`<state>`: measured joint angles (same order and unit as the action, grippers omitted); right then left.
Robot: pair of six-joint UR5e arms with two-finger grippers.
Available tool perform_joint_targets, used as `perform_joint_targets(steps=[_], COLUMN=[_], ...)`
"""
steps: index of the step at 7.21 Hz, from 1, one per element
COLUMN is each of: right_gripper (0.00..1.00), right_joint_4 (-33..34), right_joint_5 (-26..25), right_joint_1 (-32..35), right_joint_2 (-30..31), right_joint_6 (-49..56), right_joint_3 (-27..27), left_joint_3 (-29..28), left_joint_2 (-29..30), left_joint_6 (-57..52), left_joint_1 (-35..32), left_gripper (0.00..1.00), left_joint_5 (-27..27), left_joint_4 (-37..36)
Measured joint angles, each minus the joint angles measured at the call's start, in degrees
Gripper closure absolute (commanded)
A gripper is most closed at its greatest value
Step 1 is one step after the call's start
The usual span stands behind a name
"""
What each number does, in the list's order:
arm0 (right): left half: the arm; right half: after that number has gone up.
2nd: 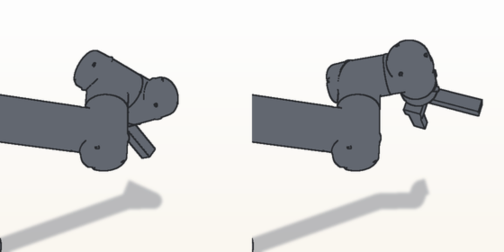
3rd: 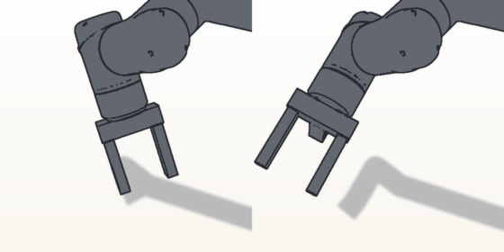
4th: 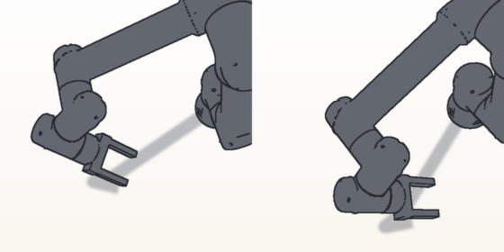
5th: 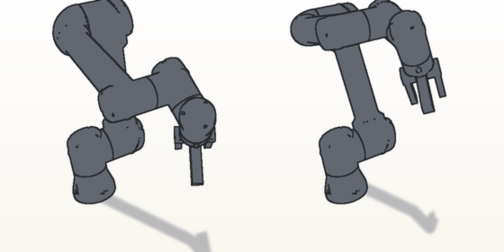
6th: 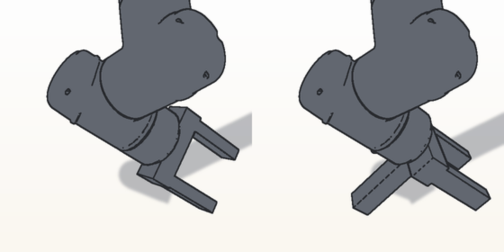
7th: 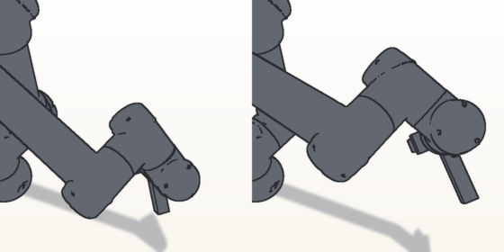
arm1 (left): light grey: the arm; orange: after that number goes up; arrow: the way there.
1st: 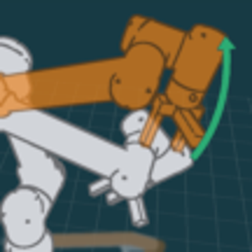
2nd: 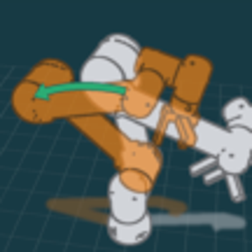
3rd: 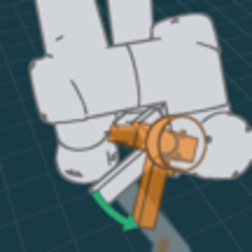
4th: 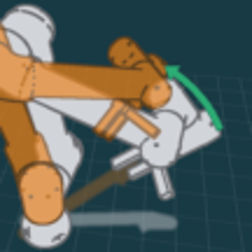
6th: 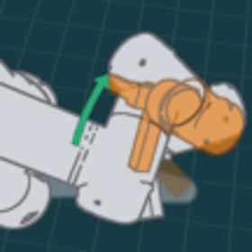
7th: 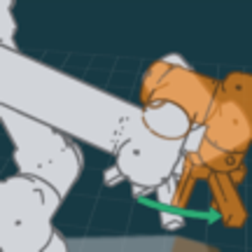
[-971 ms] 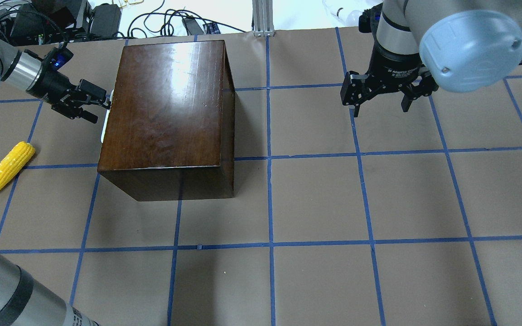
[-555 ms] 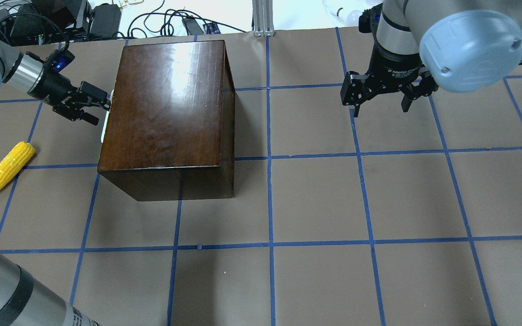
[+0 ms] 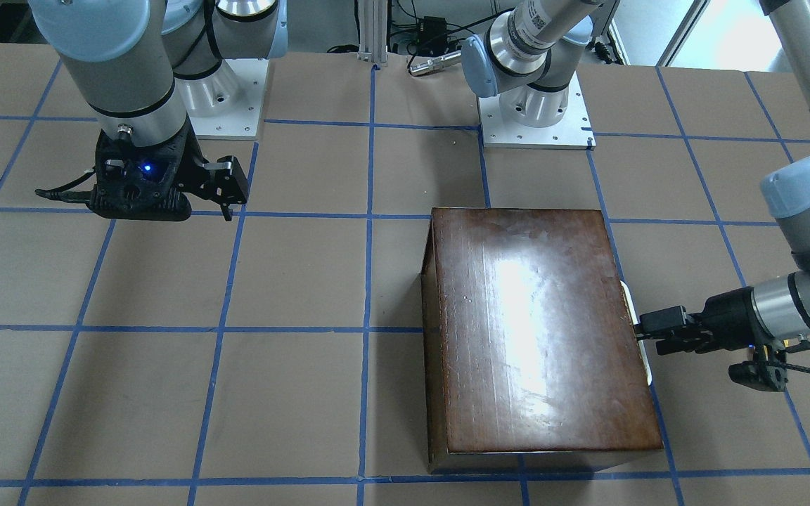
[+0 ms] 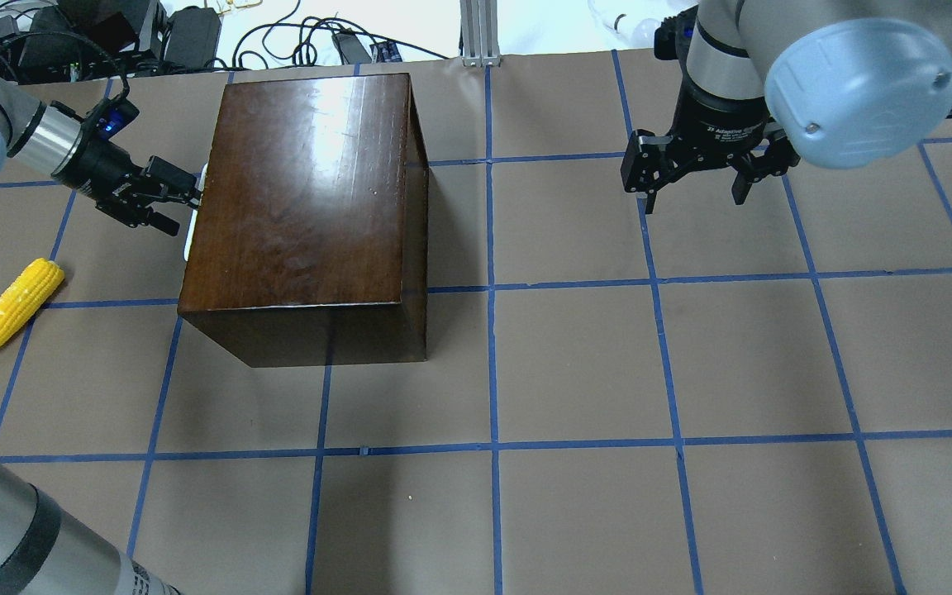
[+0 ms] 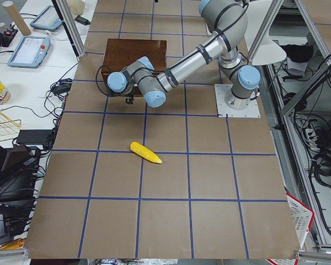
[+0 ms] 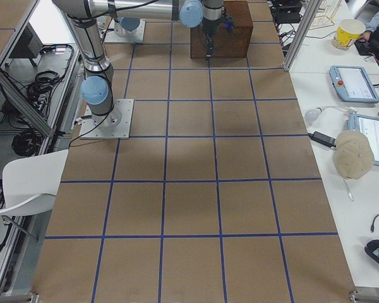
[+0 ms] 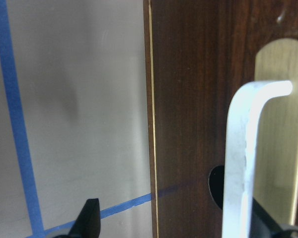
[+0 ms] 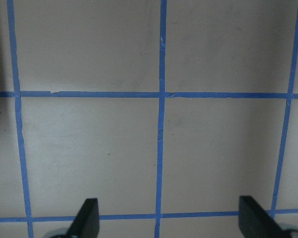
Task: Open drawer and put corn inside
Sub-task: 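Close the left gripper on the white drawer handle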
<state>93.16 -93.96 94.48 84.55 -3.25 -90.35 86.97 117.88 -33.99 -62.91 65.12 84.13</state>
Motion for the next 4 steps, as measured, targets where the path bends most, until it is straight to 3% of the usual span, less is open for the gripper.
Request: perform_joint_targets(steps=[4], right_gripper=[0.00], right_joint_4=[0.00], right_joint_5=[0.00], right_joint_1=[0.00], right_joint_2=[0.00], right_joint_6=[0.04], right_joint_3=[0.00], left_joint_3=[-0.44], left_joint_2=[-0.23], left_joint_6=[-0.26], left_joint_1=[0.48], left_gripper=[0.00], left_joint_5=[4.13], left_joint_4=[-1.56])
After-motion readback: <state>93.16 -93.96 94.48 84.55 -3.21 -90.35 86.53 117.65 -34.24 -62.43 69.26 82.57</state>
